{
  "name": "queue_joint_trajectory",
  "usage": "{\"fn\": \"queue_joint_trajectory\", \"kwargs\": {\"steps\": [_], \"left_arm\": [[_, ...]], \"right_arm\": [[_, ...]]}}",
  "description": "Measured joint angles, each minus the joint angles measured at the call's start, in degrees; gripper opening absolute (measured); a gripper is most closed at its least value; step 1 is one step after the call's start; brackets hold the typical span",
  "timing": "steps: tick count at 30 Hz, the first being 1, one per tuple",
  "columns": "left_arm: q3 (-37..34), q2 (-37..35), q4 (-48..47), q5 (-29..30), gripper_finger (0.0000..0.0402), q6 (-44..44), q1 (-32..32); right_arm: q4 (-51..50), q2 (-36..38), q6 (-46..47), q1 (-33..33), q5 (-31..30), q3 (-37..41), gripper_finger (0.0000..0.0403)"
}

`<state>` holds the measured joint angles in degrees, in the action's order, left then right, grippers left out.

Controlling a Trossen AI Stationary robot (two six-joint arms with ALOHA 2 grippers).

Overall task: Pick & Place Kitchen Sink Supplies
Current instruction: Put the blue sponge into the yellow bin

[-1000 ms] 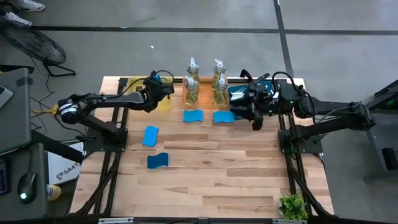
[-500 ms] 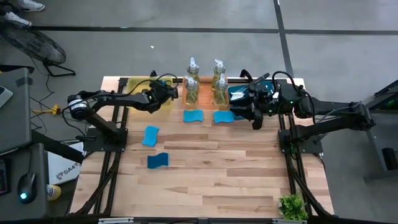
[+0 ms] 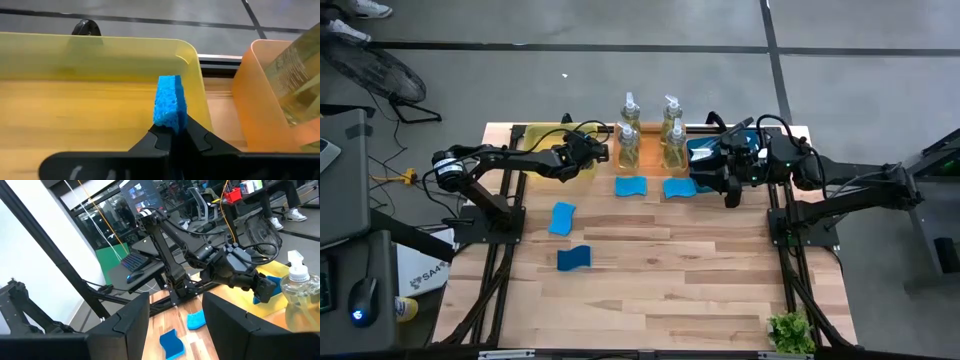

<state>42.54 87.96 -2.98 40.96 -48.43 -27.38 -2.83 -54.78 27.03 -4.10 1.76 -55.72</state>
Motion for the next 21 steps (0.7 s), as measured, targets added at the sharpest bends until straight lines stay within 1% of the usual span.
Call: {"fn": "queue_joint_trajectory", "kwargs": {"steps": [4, 7, 11, 15, 21], "left_arm": [[0.04, 0.00, 0.02, -0.96, 0.0006, 0.14, 0.00], [0.04, 0.00, 0.02, -1.60, 0.0020, 0.16, 0.02], [0.04, 0.00, -0.19, -2.11, 0.0061, 0.16, 0.00], [-0.02, 0.02, -0.60, -4.32, 0.0104, 0.16, 0.04], [-0.02, 0.02, -0.36, -5.89, 0.0150, 0.16, 0.00]], "right_arm": [[-0.34, -0.02, 0.00, 0.02, -0.02, 0.00, 0.0177], [-0.68, -0.02, 0.00, 0.02, 0.04, 0.00, 0.0177], [-1.23, -0.02, 0.00, 0.00, 0.09, 0.00, 0.0177], [-1.31, -0.02, 0.00, 0.01, 0.24, 0.00, 0.0177], [-1.31, -0.02, 0.00, 0.02, 0.28, 0.00, 0.0177]]}}
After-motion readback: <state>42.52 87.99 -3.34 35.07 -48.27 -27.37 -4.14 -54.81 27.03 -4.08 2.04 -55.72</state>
